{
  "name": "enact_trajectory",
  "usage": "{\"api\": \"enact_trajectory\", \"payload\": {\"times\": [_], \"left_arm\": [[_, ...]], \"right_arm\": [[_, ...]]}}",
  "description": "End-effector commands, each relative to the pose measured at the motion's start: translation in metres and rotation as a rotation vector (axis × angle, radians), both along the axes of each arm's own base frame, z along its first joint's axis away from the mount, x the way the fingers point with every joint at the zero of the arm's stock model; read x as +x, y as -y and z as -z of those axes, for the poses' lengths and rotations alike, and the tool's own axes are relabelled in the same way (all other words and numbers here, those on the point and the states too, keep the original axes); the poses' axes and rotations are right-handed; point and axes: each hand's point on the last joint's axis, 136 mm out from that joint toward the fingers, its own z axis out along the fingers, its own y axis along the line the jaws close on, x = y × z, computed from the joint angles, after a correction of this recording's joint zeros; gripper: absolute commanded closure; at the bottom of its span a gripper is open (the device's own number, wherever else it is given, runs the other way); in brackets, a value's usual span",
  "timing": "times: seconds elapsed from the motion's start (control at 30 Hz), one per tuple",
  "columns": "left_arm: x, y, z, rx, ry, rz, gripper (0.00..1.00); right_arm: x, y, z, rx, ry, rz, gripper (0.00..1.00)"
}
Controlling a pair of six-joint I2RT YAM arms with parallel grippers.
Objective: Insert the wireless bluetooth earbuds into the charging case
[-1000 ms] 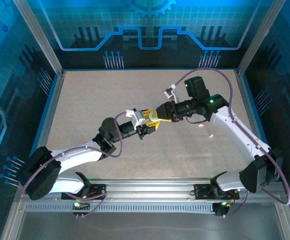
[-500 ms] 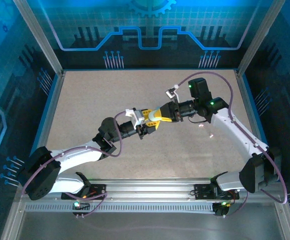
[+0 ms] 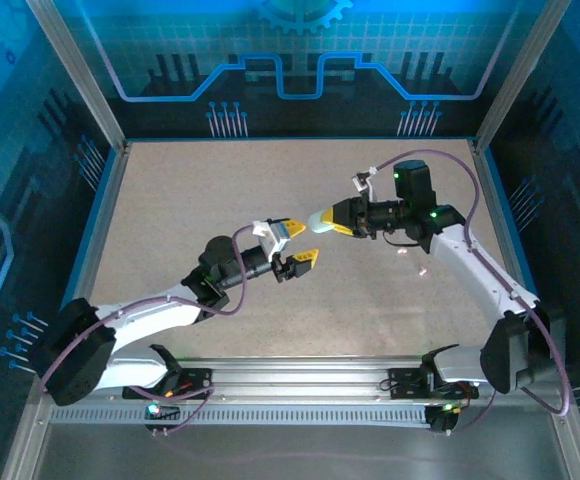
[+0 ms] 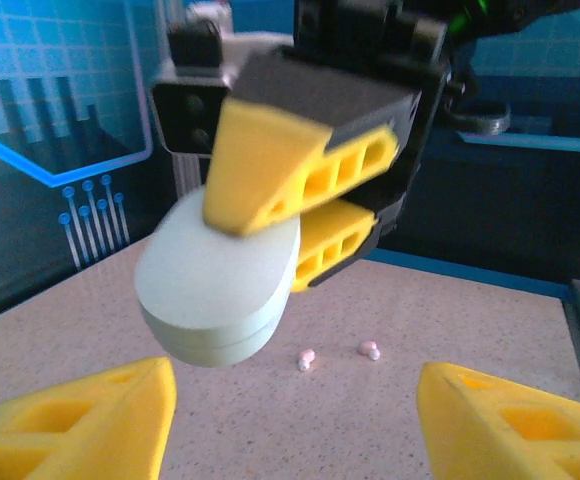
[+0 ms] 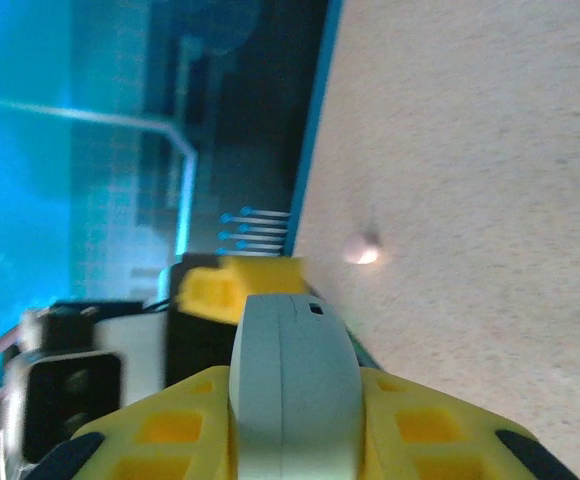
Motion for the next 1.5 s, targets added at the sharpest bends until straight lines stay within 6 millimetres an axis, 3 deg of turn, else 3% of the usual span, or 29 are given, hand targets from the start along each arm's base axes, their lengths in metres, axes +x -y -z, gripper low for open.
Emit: {"api": "enact_trajectory", "payload": {"times": [0.0, 0.13, 0.27, 0.43, 0.8, 0.93, 1.07, 1.27, 1.47], "left_arm": [[0.007, -0.022, -0.008, -0.009, 0.001, -0.137, 0.34], [0.018, -0.048, -0.007, 0.013, -0.093, -0.292, 0.31], [0.021, -0.067, -0.003, 0.065, -0.184, -0.384, 0.28], [0.021, -0.081, 0.001, 0.086, -0.248, -0.438, 0.24], [0.030, -0.106, 0.016, 0.112, -0.409, -0.538, 0.23], [0.036, -0.121, 0.023, 0.096, -0.467, -0.605, 0.23], [0.041, -0.137, 0.033, 0.068, -0.540, -0.662, 0.22], [0.045, -0.153, 0.043, 0.048, -0.598, -0.731, 0.22], [0.039, -0.193, 0.070, 0.033, -0.753, -0.915, 0.23]], "right_arm": [[0.025, 0.020, 0.059, -0.170, -0.072, 0.131, 0.87], [0.041, 0.016, 0.119, -0.224, -0.169, 0.141, 0.86], [0.056, 0.008, 0.159, -0.222, -0.224, 0.146, 0.85], [0.069, 0.000, 0.193, -0.258, -0.252, 0.140, 0.83], [0.096, 0.001, 0.237, -0.303, -0.256, 0.172, 0.77], [0.089, 0.006, 0.242, -0.326, -0.266, 0.174, 0.59], [0.085, 0.014, 0.233, -0.359, -0.246, 0.177, 0.50], [0.077, 0.027, 0.208, -0.427, -0.195, 0.170, 0.41], [0.068, 0.049, 0.167, -0.499, -0.069, 0.201, 0.38]]}}
